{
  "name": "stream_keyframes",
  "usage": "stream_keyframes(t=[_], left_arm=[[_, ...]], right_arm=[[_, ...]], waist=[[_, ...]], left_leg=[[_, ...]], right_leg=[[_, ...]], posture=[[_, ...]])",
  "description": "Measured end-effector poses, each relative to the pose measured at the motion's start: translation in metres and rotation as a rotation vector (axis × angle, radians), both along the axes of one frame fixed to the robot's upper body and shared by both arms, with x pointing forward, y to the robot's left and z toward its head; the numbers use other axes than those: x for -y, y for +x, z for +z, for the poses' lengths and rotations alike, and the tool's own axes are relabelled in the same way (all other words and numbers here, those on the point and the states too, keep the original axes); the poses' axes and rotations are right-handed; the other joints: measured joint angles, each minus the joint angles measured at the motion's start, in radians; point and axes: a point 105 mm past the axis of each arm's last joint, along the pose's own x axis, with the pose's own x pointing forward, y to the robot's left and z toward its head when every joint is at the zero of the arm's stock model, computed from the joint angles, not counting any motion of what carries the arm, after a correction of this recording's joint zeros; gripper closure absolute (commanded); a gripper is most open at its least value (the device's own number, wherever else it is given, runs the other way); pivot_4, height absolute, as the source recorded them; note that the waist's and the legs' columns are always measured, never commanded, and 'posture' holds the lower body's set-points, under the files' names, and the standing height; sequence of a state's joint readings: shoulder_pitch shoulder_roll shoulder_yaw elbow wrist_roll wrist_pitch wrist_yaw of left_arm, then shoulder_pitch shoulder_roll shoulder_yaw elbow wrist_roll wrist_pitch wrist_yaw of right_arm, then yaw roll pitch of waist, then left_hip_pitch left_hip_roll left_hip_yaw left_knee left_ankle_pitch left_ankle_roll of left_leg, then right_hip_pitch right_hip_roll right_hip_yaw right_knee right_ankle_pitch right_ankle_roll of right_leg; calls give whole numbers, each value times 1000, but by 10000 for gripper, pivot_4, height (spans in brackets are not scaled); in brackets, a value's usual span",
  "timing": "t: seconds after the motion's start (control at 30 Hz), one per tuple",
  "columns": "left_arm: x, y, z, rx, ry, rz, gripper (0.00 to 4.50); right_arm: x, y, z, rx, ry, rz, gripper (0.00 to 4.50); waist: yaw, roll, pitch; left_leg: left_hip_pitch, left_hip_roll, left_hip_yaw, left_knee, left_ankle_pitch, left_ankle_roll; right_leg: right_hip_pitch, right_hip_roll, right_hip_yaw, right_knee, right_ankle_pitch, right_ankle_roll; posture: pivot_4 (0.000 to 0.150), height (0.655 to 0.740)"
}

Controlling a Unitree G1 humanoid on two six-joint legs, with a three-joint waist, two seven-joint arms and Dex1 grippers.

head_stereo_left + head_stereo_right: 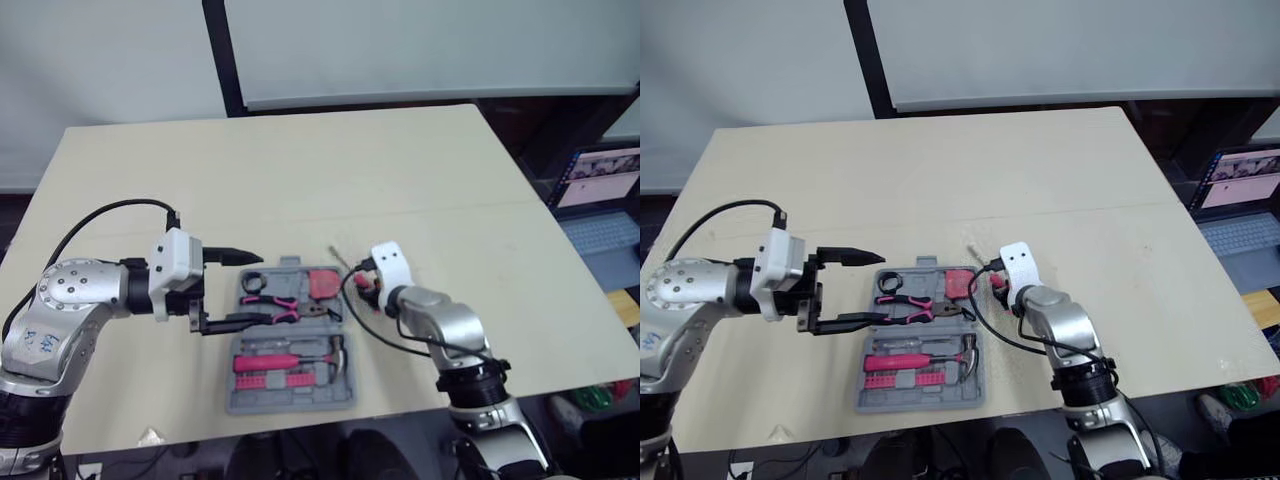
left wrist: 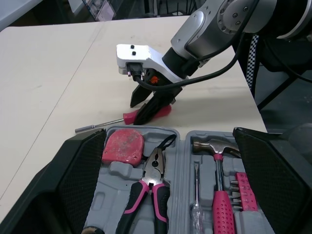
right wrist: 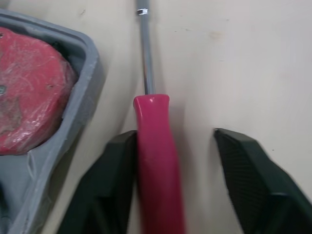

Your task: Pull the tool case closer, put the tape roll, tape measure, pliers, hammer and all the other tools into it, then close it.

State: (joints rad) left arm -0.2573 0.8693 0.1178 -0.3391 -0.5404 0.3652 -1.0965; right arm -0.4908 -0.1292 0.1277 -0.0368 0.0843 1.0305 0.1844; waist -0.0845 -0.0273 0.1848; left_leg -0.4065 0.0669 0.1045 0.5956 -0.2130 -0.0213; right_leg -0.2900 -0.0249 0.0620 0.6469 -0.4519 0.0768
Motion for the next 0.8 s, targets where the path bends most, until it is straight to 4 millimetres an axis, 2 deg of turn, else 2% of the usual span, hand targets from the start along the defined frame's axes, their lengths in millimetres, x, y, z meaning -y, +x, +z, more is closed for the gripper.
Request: stream_keyframes(t=[0.57, 0.67, 0.73, 0.77, 0.8], left_arm=[[1, 0, -1, -1, -10, 0, 0], [2, 0, -2, -4, -10, -2, 0], [3, 1, -2, -3, -15, -1, 0], [3, 1, -2, -4, -18, -1, 0], [4, 1, -2, -5, -19, -3, 0]], right_arm=[[-4, 4, 1, -4, -26, 43, 18851], [-5, 7, 2, -3, -27, 46, 27552], [-5, 6, 2, -3, -24, 50, 37219], [-5, 5, 2, -2, -24, 53, 39289], [-4, 3, 2, -5, -23, 53, 39213]], waist=[[-2, 0, 0], [-1, 0, 0], [-1, 0, 0], [0, 0, 0], [1, 0, 0]], left_leg=[[0, 0, 0, 0, 0, 0], [0, 0, 0, 0, 0, 0], [0, 0, 0, 0, 0, 0], [0, 0, 0, 0, 0, 0], [0, 0, 0, 0, 0, 0]], right_leg=[[0, 0, 0, 0, 0, 0], [0, 0, 0, 0, 0, 0], [0, 0, 0, 0, 0, 0], [0, 0, 0, 0, 0, 0], [0, 0, 0, 0, 0, 0]], posture=[[1500, 7400], [1500, 7400], [1500, 7400], [1500, 7400], [1500, 7400]])
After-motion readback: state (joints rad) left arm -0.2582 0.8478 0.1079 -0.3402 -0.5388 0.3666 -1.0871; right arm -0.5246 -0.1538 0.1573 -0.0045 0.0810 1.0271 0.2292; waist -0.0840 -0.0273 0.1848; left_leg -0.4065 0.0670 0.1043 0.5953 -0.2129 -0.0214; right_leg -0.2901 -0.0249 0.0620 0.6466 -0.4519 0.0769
